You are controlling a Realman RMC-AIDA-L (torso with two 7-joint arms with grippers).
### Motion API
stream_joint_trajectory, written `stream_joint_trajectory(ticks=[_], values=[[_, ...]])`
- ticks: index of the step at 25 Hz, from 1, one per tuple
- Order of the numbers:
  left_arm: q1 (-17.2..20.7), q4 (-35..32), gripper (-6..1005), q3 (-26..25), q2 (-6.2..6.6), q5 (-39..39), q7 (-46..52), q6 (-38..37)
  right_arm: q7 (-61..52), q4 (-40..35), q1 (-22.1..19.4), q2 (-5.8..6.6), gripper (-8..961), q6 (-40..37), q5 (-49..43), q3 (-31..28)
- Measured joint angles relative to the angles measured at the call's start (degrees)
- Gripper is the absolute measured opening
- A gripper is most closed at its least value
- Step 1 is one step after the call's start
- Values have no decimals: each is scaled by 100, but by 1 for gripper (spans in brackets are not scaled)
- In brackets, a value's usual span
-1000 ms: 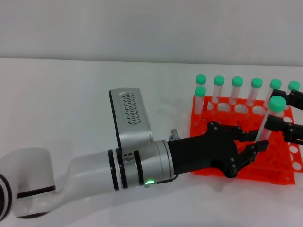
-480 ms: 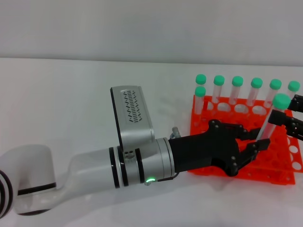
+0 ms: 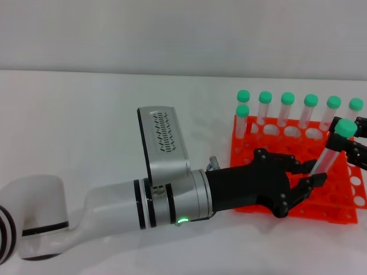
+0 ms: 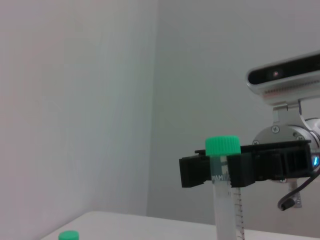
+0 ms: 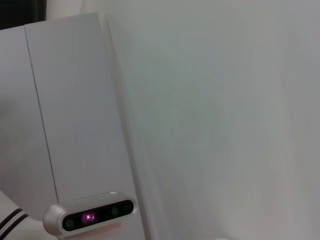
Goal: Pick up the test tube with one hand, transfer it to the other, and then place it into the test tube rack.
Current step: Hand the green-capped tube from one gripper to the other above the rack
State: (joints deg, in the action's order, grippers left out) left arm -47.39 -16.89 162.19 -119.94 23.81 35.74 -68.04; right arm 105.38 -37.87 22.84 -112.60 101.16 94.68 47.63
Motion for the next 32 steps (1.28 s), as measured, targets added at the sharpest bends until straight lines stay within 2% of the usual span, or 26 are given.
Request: stream_joint_trajectory(ticks=[16,32], values=[[35,2,189,5,-4,-15,-7,5,-1,17,-43,-19,245,19,-2,1],[61,-28,192,2,-4,-10,-186,-13,-1,16,-43,-25,237,23,23,-45]])
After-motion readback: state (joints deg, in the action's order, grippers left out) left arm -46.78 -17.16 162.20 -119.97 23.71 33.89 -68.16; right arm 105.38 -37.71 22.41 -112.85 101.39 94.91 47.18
